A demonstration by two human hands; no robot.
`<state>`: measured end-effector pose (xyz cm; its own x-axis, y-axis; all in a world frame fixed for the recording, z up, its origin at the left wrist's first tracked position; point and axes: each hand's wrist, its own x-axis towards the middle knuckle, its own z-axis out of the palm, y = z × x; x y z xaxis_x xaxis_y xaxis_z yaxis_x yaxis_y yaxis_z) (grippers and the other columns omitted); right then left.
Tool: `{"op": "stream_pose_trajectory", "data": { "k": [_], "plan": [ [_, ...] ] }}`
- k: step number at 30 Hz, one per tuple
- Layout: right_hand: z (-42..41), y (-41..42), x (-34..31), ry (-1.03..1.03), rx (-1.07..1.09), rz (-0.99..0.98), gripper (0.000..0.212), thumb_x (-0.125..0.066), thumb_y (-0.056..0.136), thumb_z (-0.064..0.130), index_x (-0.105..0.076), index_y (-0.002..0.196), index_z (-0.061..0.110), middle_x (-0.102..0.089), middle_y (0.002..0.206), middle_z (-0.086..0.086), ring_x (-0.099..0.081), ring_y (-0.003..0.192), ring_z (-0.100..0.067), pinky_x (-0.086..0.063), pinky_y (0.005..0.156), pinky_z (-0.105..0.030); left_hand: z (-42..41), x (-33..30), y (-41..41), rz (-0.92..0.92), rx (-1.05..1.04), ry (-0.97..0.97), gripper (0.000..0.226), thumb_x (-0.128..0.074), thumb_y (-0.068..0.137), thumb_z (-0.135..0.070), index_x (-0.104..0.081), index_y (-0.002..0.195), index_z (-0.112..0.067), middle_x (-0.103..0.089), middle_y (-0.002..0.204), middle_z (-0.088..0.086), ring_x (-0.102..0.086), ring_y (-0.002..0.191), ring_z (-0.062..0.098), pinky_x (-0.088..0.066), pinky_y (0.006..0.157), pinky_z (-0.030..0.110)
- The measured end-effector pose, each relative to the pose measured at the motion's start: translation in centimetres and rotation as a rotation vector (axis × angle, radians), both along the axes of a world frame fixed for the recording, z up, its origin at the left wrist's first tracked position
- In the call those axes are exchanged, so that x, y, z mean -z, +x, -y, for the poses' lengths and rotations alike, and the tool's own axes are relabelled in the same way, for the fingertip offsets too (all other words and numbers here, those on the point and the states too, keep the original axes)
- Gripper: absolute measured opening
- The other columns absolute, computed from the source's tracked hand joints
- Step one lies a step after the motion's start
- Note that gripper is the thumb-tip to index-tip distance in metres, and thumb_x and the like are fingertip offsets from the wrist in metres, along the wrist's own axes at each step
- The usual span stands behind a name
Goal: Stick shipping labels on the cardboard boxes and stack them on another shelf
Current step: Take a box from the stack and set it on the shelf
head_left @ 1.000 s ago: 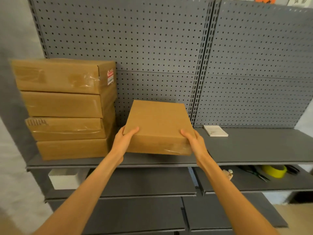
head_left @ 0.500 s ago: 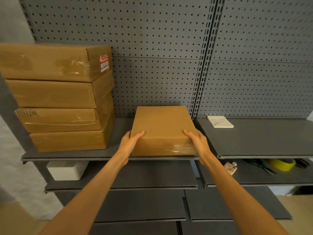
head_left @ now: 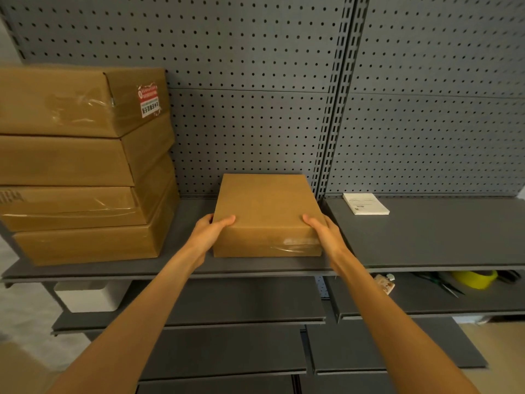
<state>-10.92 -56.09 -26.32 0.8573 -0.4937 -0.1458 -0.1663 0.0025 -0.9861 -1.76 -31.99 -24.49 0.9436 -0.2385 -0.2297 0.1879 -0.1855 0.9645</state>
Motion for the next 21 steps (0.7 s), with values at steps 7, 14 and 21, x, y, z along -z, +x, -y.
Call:
{"op": "stream_pose_trajectory", "data": {
  "k": [7,14,21],
  "plan": [
    [1.1,0.7,-0.5,-0.063,-0.048,-0.037,0.067,-0.066,0.083,0.042,-0.041,0.140,0.017,-0.055,0.123,0.000,-0.055,0.111,-0.019,-0.045,0.093,-0.034,0.4,-0.8,1.0,0.019,0.030,0.123,0.055,-0.064,0.085,-0.037,-0.046,0.130,-0.011,-0.054,0.116,0.003,-0.050,0.094,0.017,-0.037,0.079,0.031],
    [1.9,1.5,-2.6,-0.309,-0.033,-0.100,0.067,-0.066,0.084,0.035,-0.039,0.142,0.013,-0.050,0.138,-0.006,-0.052,0.118,-0.023,-0.040,0.091,-0.029,0.5,-2.9,2.8,0.085,0.095,0.310,0.084,-0.070,0.081,-0.034,-0.021,0.147,-0.016,-0.041,0.141,0.008,-0.047,0.120,0.025,-0.038,0.089,0.032],
    [1.9,3.1,-5.3,-0.971,-0.001,-0.089,0.053,-0.057,0.092,0.028,-0.041,0.139,0.010,-0.050,0.136,-0.011,-0.049,0.122,-0.028,-0.046,0.089,-0.040,3.8,-5.4,3.2,0.774,0.144,0.747,0.056,-0.055,0.093,-0.034,-0.037,0.142,-0.013,-0.039,0.146,0.006,-0.037,0.132,0.025,-0.037,0.103,0.038]
  ]
}}
